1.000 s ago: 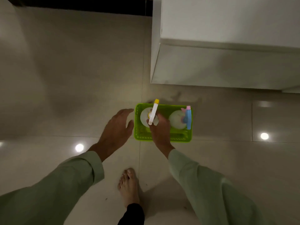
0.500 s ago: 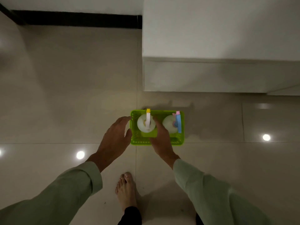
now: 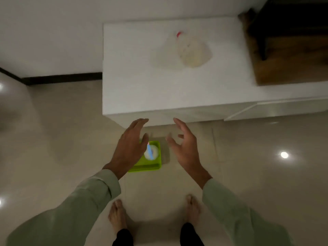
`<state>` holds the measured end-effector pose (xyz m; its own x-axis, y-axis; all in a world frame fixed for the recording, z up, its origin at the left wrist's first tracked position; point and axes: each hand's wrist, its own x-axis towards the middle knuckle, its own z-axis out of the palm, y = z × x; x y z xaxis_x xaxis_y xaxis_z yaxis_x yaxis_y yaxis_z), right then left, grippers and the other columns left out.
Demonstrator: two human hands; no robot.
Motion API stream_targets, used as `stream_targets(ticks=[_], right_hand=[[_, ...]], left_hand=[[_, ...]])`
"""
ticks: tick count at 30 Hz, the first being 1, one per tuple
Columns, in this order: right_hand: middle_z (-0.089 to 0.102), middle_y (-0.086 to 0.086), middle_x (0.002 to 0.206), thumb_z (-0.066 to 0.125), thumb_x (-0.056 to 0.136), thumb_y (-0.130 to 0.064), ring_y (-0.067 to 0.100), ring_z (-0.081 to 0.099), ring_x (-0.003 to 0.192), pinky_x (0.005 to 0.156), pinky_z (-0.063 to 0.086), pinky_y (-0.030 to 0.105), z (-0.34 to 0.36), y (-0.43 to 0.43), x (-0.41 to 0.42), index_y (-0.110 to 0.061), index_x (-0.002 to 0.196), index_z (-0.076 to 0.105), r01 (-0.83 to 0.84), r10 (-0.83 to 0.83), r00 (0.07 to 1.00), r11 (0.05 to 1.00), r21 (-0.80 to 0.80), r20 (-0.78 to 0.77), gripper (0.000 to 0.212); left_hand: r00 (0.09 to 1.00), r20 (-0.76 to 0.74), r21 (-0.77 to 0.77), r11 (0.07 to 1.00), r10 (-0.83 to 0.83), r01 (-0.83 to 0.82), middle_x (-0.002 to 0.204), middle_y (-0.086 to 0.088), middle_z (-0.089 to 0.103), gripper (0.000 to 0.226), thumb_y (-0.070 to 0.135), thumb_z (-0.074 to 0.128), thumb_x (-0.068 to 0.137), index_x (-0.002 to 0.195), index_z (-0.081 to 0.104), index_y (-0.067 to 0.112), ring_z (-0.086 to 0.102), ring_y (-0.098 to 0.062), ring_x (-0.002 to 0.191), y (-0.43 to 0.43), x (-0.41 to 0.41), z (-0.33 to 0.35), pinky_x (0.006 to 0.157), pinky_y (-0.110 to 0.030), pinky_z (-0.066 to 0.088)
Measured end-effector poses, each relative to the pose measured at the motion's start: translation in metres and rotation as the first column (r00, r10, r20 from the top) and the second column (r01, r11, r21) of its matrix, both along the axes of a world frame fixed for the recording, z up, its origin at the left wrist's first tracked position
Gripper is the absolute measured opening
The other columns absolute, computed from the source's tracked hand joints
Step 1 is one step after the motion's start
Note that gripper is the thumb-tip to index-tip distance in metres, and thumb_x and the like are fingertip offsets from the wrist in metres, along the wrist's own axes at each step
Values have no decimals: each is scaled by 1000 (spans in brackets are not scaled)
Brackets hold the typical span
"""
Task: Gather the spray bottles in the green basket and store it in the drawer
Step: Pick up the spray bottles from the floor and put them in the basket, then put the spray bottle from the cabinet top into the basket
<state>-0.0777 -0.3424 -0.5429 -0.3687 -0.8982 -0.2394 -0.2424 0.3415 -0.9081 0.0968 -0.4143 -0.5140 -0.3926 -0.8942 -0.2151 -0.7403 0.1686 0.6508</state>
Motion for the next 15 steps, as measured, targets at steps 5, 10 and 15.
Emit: stream_targets(ticks=[5,10,15], right_hand=[[55,-12,143,73,88,-14,5,50,131,109,45,42,63,-28,-79,-26,143,50,2,-4,999,999,-34,-47,60],[54,-8,144,74,88,-30,13,48,132,110,44,45,92,-92,-129,-25,144,46,1,-7,990,999,-47,-141,63],[51,-9,143,73,81,-48,16,47,131,105,45,39,90,-180,-153,-30,143,42,-11,13,988,1000,15,-157,71]], left_hand=[[999,-52,-77,997,-8,3,143,2,49,47,16,53,95,141,45,21,52,-20,125,-35,-68,56,102,-36,43],[994,-98,-125,991,38,-50,139,2,53,47,20,54,93,139,46,25,58,-19,109,-91,-117,76,93,-38,48],[994,-80,-84,993,78,-84,142,3,51,47,22,53,94,140,45,25,56,-22,117,-159,-141,57,101,-47,46]])
